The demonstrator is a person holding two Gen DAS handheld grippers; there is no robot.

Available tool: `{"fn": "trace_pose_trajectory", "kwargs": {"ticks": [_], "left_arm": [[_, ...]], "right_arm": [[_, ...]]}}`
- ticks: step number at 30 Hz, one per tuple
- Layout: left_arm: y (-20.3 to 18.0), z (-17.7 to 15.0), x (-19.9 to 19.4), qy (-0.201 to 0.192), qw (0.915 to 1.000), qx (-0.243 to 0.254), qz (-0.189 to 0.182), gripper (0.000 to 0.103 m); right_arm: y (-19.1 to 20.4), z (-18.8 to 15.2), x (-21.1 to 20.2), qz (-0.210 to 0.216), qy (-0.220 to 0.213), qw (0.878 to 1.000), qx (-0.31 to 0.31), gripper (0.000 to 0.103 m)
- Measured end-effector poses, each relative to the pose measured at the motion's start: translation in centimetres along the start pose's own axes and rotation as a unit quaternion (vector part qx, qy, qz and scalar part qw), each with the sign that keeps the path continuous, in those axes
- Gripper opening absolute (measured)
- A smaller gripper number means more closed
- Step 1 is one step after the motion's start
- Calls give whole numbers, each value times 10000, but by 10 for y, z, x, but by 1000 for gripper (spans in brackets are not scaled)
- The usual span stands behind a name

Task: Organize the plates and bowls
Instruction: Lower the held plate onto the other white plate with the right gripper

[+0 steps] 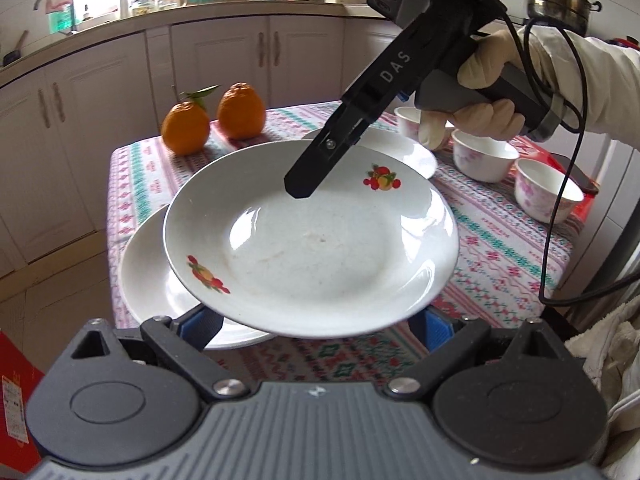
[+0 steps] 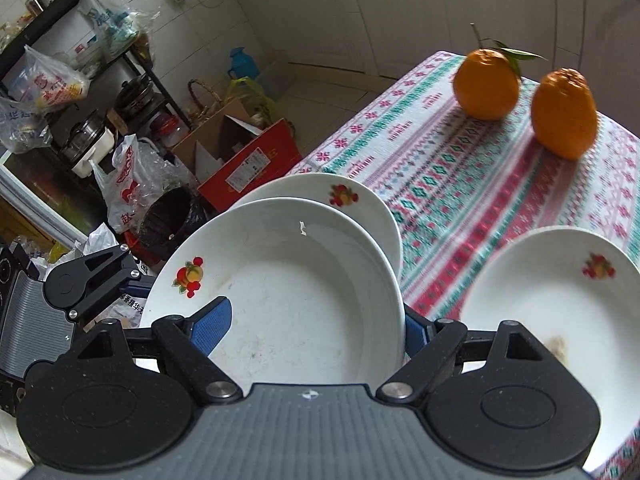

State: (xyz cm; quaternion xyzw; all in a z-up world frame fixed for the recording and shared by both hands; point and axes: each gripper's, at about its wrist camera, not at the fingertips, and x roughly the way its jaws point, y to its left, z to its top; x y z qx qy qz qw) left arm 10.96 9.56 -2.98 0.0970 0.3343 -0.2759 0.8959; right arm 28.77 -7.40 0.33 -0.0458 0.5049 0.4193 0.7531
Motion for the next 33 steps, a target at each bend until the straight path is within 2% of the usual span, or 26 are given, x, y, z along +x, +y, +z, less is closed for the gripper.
{"fn": "trace_pose_trajectory", "kwargs": {"ticks": [13,33], "left_arm": [[29,-6,5,109,9995,-246,149,98],[35,-2,12,272,9994,-93,203,98]], "right_arm": [[-1,26,41,119,181,9998,-29,90],[-3,27,46,10,226,9997,6,90]]}}
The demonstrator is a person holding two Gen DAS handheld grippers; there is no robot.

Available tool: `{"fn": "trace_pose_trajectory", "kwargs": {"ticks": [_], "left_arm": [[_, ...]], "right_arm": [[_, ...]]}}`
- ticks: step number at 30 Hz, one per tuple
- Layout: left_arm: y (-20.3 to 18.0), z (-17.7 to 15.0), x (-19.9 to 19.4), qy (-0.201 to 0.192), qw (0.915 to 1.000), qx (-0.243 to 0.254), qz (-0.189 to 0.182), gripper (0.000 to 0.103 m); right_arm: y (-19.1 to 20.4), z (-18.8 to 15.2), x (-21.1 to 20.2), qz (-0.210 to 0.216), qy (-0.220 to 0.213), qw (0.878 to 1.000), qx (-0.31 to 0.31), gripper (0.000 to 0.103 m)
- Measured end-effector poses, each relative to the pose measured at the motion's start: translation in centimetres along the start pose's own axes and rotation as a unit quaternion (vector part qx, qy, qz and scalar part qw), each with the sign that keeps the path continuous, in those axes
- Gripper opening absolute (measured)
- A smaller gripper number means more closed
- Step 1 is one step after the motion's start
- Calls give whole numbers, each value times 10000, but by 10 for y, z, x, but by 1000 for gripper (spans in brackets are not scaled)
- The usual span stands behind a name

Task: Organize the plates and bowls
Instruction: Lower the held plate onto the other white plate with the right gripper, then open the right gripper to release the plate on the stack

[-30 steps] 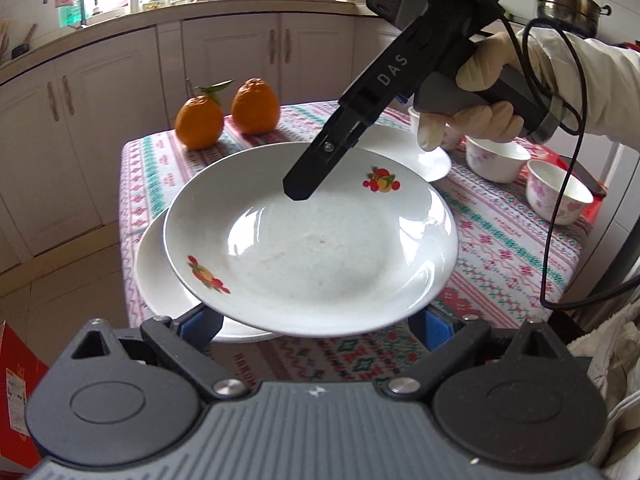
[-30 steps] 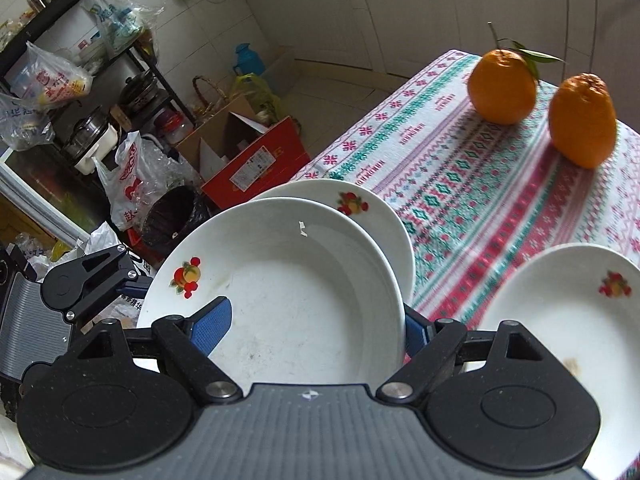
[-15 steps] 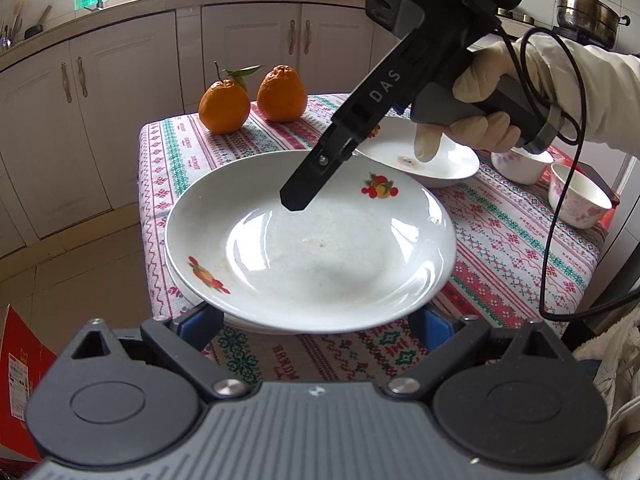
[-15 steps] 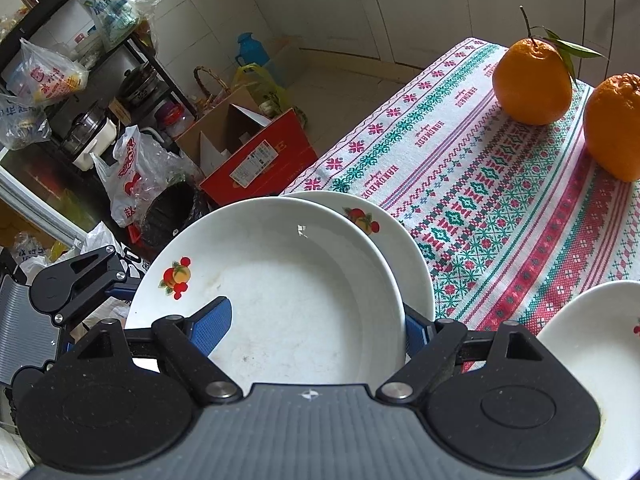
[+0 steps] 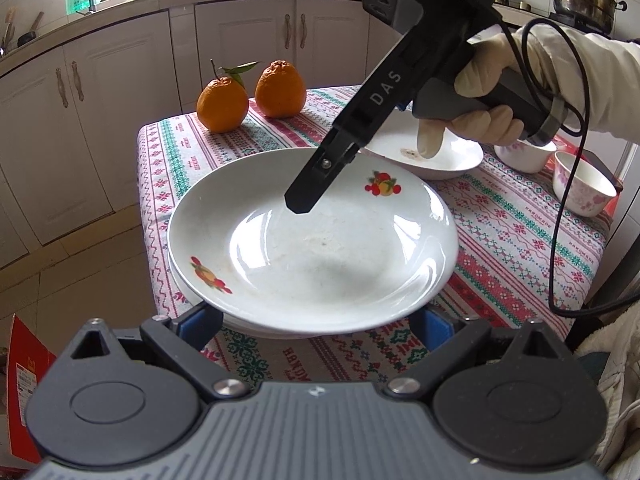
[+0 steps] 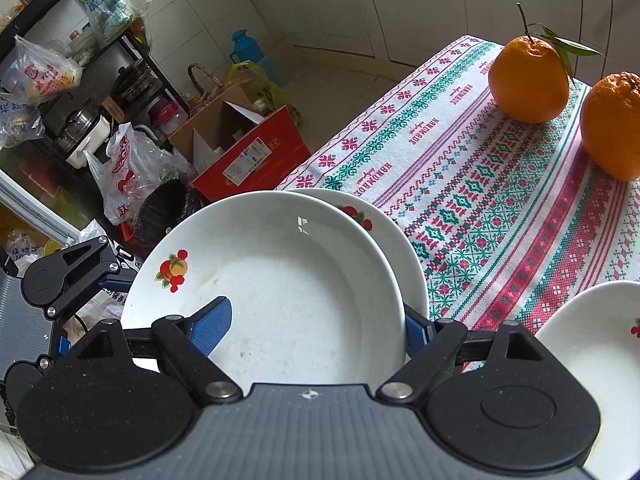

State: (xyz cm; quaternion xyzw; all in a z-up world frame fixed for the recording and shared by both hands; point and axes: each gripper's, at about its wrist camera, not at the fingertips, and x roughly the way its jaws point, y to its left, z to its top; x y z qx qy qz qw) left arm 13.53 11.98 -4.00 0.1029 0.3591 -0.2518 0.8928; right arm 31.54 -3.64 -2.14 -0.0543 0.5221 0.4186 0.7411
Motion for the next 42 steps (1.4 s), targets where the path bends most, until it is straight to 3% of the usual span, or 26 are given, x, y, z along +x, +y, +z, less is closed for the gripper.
{"fn": "trace_pose_trajectory", "kwargs": {"ticks": [23,29,42], "left_arm": [[11,-1,5,122,9996,-212,143,99],[10,-1,5,64,9997,-59,207,100],[7,-3,4,-15,9996,-67,265,100]], "right_arm": [[2,-7,-11,-80,-46,9999,49,90],[3,-10,-18,-87,-114,9999,65,90],[10,-20,-23,-357,-132,9992,80,90]]}}
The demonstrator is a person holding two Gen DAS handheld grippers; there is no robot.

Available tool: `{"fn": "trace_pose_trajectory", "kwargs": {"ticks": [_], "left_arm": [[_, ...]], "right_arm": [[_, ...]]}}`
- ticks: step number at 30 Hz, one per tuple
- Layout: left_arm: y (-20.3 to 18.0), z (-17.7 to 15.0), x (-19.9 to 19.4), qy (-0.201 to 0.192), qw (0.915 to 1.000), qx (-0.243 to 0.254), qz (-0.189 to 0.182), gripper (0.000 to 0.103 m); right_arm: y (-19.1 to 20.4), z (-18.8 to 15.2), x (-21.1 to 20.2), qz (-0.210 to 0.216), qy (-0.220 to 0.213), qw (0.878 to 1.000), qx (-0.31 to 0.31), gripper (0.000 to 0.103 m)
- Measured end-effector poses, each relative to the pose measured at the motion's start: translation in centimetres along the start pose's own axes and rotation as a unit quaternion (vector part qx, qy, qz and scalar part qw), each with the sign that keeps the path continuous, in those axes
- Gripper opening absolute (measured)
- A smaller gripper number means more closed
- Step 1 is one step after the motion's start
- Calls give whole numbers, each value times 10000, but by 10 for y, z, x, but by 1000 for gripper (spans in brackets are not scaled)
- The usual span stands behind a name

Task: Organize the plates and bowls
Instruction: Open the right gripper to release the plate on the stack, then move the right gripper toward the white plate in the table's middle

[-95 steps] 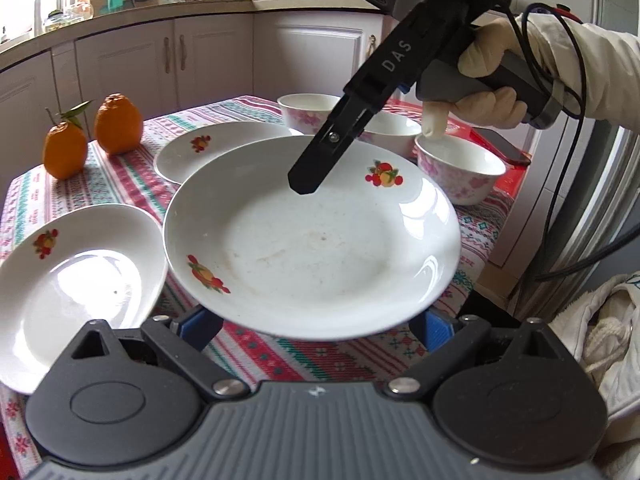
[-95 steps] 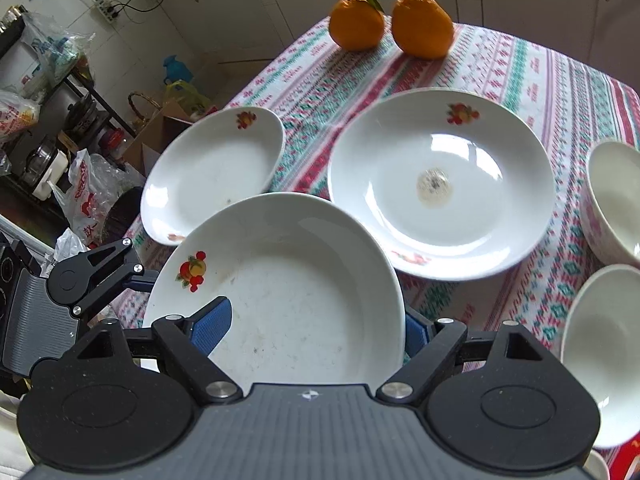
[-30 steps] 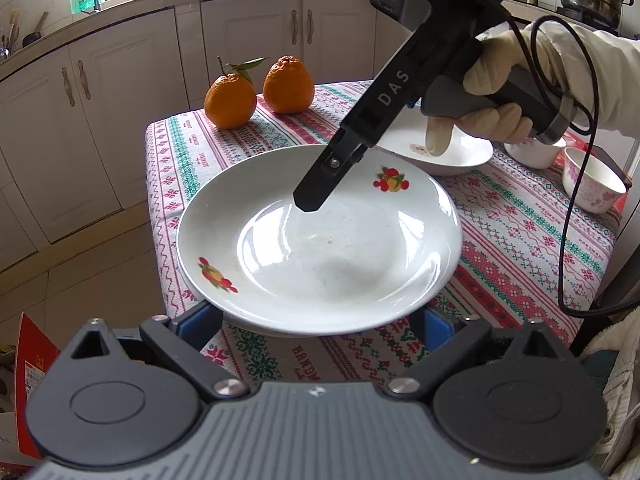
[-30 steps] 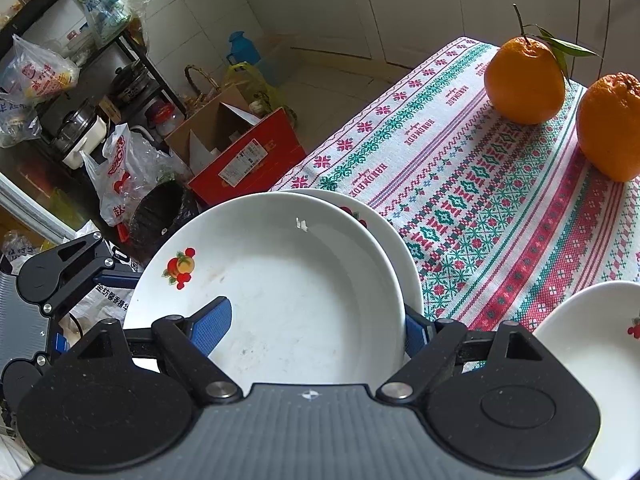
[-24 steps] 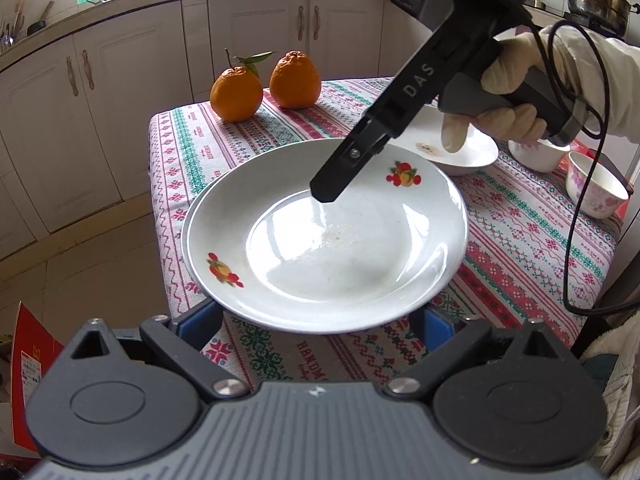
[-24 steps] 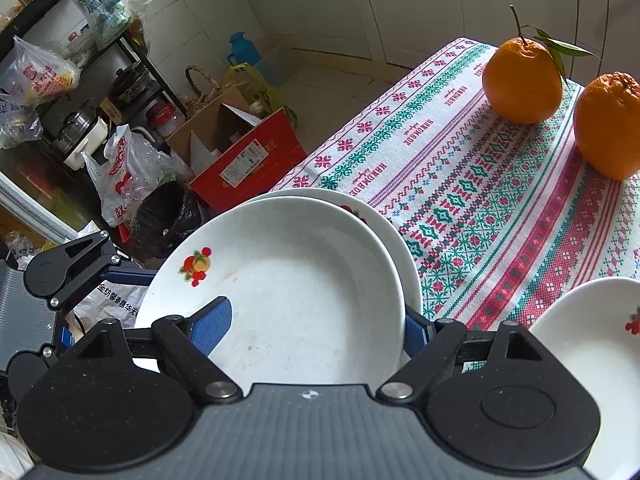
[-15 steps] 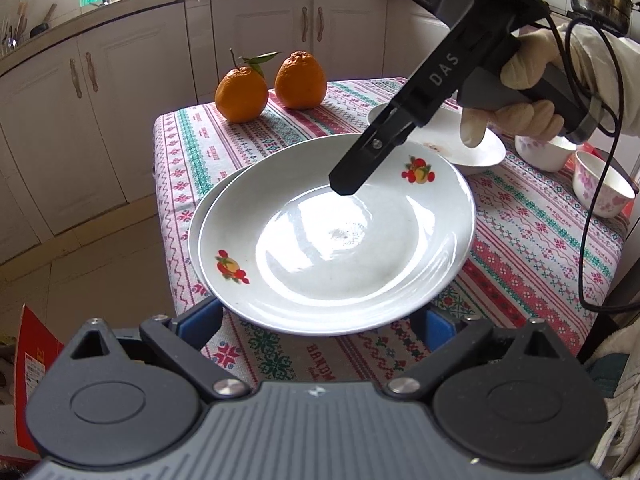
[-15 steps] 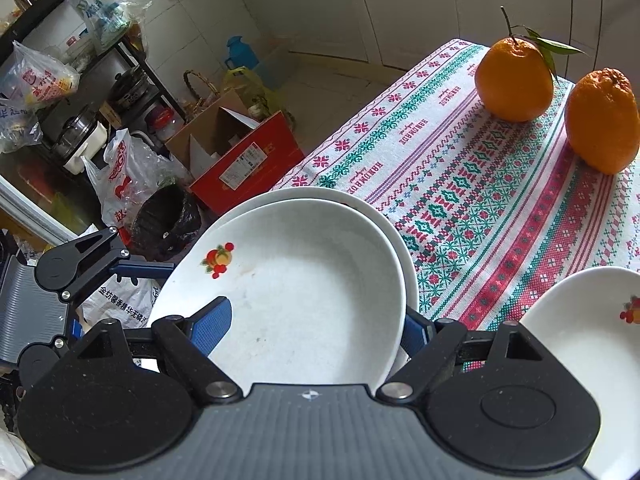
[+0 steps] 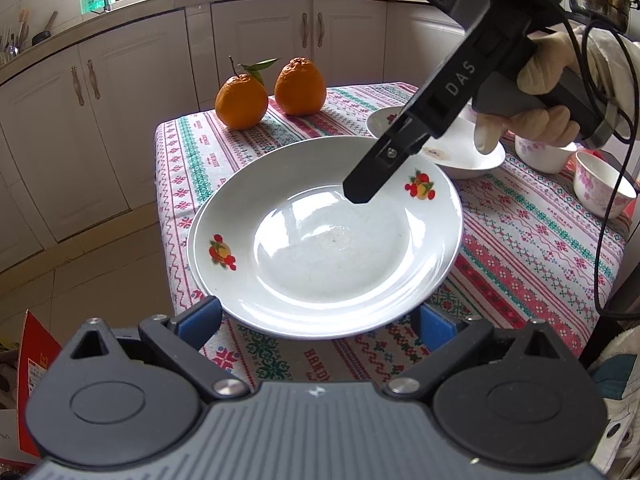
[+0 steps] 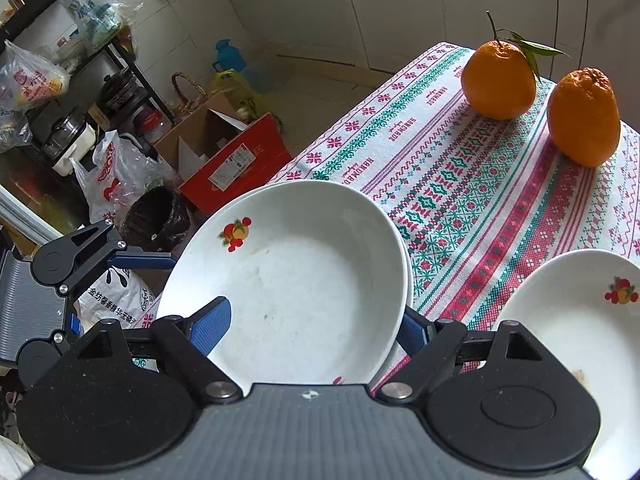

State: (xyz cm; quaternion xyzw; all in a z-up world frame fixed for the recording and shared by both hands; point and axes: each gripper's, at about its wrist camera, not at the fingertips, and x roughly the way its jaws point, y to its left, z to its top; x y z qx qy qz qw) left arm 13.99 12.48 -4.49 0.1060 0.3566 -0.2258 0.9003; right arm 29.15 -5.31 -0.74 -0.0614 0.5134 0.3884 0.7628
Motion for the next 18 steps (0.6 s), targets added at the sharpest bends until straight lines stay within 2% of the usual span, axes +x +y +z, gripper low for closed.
{"fn": "trace_pose_trajectory", "kwargs": {"ticks": [8,18], "left_arm": [[0,-1,0,-5,10000,3,15,100],[-1,-2,-1,-42,10000,-32,48,100]], "right_arm": [[3,-6,-3,-88,-43,10000,-2,91],[3,-29,-4,-442,35,9990,-26,94]]}}
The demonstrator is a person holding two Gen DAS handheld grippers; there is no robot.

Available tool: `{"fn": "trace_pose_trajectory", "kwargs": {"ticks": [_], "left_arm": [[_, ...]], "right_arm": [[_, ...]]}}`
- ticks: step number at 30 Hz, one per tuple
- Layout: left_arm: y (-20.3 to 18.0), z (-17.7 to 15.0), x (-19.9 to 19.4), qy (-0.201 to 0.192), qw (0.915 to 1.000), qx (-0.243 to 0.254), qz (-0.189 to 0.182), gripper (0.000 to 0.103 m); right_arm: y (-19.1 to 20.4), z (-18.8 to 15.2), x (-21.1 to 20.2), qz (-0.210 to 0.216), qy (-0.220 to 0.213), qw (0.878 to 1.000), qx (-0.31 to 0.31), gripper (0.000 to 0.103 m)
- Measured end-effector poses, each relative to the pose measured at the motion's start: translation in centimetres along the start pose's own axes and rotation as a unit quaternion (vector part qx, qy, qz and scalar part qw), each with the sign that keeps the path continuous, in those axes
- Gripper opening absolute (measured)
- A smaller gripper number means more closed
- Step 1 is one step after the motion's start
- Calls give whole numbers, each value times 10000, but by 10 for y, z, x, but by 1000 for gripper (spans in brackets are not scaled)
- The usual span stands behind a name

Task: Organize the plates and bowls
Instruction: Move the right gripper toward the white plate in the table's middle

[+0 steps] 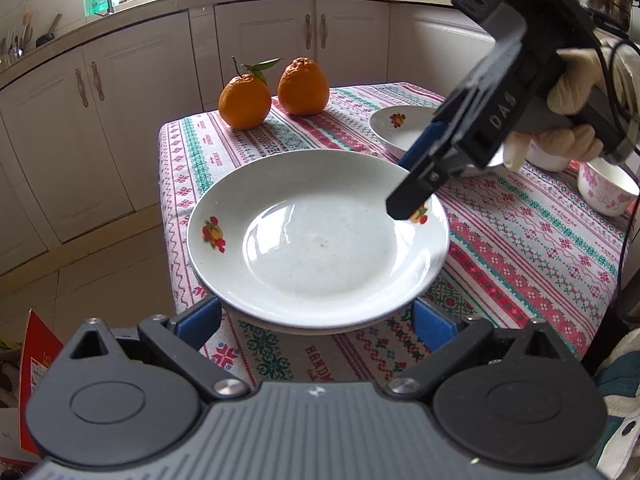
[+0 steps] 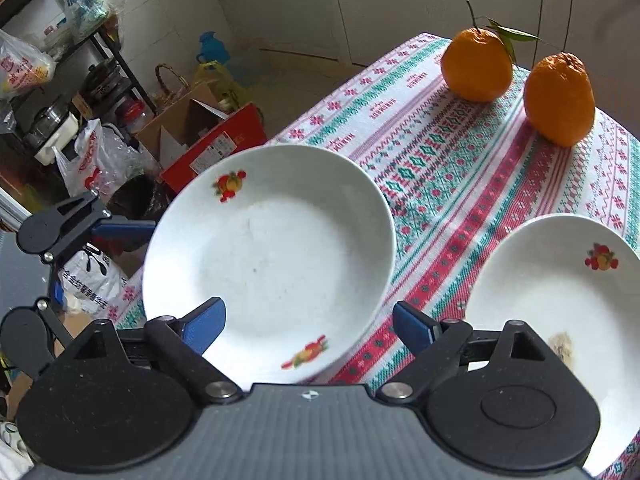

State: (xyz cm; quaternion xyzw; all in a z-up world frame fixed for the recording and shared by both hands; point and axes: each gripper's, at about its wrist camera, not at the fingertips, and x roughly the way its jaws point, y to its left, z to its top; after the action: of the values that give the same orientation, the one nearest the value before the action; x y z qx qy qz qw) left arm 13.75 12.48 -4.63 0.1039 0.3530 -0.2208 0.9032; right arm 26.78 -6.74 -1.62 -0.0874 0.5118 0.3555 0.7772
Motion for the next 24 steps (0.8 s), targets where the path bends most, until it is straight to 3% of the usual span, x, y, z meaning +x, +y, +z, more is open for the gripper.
{"fn": "trace_pose_trajectory", "kwargs": {"ticks": [6,12,18,24], "left_arm": [[-4,4,-14,-214,9996,-157,-40,100],[-19,10,-29,-469,9986,-214,-73,100],[-39,16,-33,-542,9984,-99,-156,100],[-53,25,-32,-587,9981,-29,-182,100]], "right_arm": [[2,-30,-22,-124,-378,9988,273,100],[12,-71,-48,-865,-956,9911,325,103],[3,-112,-51,-1875,-1191,9730,622,103],[-18,-134,-43,-2130,-1260,9612,1221,103]]}}
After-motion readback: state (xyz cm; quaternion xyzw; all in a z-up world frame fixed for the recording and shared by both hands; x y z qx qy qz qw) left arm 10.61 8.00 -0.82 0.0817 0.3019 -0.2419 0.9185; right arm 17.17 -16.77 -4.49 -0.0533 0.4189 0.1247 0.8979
